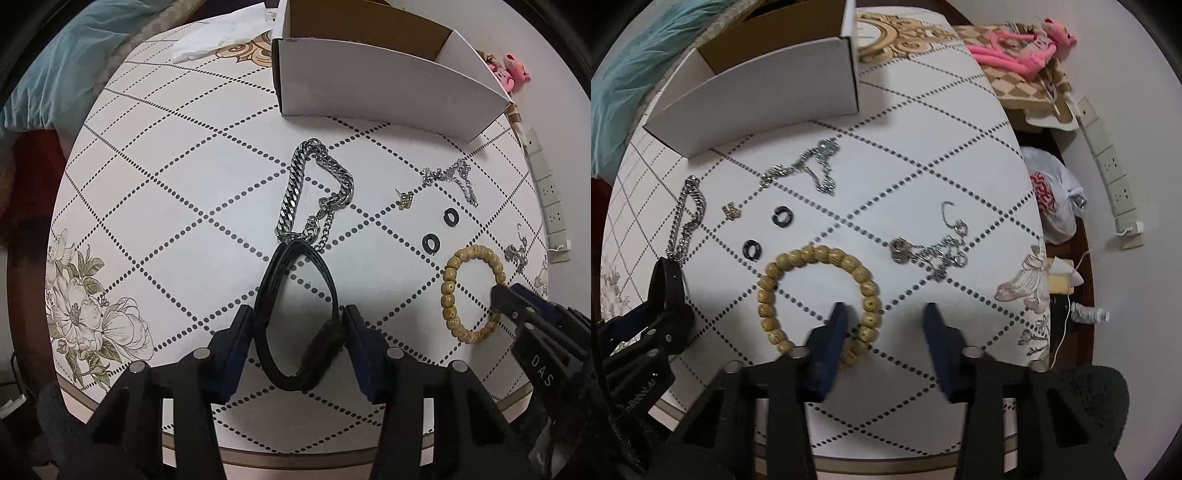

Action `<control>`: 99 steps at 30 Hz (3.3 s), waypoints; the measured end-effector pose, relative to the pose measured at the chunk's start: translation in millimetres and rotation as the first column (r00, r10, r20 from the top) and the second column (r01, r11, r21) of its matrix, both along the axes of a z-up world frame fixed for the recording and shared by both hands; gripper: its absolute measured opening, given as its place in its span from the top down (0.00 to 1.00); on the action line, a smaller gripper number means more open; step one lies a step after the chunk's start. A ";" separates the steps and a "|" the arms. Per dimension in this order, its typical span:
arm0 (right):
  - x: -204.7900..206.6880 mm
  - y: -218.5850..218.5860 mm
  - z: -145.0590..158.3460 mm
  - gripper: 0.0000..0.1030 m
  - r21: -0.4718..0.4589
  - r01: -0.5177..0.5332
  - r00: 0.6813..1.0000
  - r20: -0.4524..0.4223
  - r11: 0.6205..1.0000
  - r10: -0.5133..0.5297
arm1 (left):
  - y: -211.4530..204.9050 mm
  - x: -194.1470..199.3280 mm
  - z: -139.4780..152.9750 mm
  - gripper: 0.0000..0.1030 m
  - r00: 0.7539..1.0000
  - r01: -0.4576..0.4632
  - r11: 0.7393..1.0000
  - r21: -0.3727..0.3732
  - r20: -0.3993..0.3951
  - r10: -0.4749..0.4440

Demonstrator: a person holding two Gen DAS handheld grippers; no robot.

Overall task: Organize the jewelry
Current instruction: 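Grasp the wooden-bead bracelet with the right gripper while the left gripper holds the watch, then carry the watch and bead bracelet into the white box and open both grippers, then lift both grippers up out of the box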

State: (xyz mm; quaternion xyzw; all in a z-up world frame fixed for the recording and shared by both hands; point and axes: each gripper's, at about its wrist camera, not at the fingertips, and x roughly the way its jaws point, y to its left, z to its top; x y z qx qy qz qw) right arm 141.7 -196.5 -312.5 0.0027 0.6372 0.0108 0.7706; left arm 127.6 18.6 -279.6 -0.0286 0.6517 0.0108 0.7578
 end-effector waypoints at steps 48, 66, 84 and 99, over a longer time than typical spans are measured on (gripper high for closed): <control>182.0 21.3 116.5 0.91 0.335 -0.156 0.980 0.171 0.929 0.103 | -11.5 181.2 109.5 0.53 0.988 0.051 0.972 -0.231 0.153 -0.016; 203.6 10.8 94.9 0.37 0.246 -0.124 0.991 0.083 0.961 0.106 | 12.9 183.2 107.3 0.03 0.976 -0.058 0.998 -0.021 0.208 0.061; 152.7 18.0 79.1 0.08 0.003 -0.063 0.987 0.149 0.998 0.062 | 11.2 137.3 115.6 0.01 0.948 -0.105 0.989 0.099 0.311 0.070; 87.8 15.6 153.9 0.08 -0.007 -0.053 0.947 0.317 0.999 0.053 | 4.7 76.0 178.7 0.01 0.907 -0.105 0.992 0.075 0.417 0.065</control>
